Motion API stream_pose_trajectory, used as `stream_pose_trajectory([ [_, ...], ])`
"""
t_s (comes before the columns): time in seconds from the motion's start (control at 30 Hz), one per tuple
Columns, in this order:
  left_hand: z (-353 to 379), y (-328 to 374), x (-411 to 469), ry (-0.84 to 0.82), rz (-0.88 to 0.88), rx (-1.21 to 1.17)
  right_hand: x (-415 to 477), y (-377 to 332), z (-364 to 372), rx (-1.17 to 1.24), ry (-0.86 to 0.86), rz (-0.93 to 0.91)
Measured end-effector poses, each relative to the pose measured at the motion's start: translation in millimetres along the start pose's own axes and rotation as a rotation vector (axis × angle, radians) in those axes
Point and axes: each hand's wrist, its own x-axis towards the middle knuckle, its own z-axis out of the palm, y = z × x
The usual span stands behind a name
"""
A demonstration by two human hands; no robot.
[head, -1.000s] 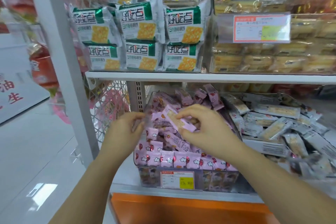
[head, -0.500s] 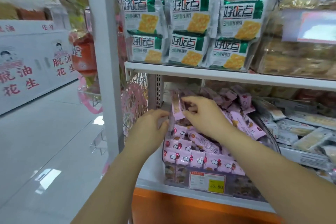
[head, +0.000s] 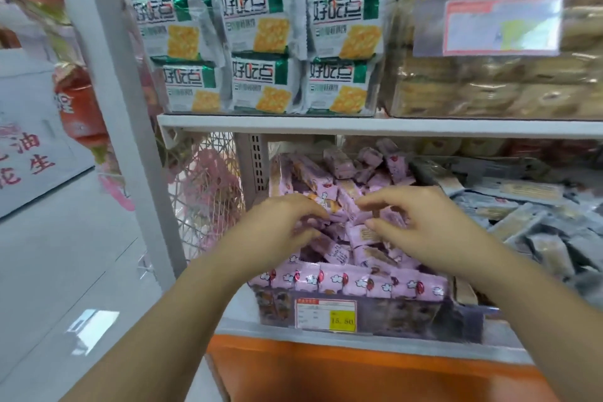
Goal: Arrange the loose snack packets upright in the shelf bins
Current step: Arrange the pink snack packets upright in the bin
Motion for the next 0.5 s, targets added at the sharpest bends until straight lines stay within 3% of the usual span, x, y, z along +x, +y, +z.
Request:
stream_pose_trajectory([
  [0.2, 2.4, 11.1, 34.3, -0.363, 0.032, 0.302, -12.7, 21.5, 3.2, -0.008, -0.061, -0.010],
  [0.33, 11.1, 17.0, 47.6, -0.461, 0.121, 0.383, -13.1, 28.9, 10.0, -0.026, -0.115, -0.060],
  [0.5, 19.6, 16.6, 50.9, -0.458, 0.243, 0.447, -9.2, 34.3, 14.0, 0.002, -0.110, -0.068],
])
